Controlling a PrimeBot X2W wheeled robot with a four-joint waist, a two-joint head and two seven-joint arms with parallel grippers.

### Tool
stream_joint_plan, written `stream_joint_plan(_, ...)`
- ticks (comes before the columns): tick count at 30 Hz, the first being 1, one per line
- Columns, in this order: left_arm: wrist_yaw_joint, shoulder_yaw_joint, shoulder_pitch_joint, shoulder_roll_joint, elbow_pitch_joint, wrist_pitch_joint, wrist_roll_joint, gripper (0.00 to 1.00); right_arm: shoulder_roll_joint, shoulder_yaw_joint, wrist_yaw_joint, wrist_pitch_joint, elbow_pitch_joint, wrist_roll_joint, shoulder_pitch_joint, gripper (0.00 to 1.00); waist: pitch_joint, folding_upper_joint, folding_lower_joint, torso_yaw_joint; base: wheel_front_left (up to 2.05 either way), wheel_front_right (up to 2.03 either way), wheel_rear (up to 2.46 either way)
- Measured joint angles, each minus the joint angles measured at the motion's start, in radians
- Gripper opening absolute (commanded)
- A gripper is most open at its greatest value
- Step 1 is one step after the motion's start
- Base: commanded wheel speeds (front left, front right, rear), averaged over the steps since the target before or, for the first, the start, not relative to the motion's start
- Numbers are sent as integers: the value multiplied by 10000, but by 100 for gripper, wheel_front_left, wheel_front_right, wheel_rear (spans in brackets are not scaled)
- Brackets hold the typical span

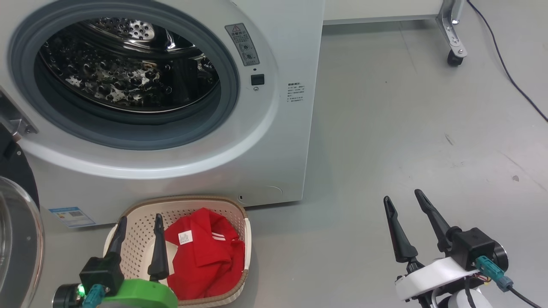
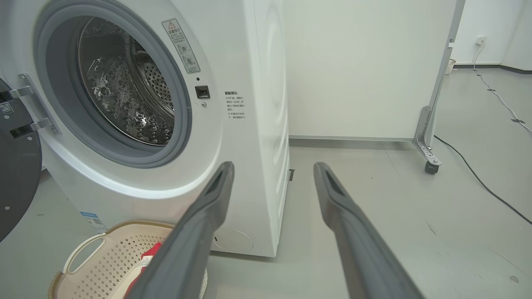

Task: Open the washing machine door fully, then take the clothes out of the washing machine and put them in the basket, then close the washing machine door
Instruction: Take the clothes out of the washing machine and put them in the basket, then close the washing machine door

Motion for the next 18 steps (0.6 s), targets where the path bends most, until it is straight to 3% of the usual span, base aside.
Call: stream_joint_plan(18,130,-253,596,13,-667,17,44,100,0,109,-77,0,-94,-10,117,100,-135,0,0,-36,0,0,0)
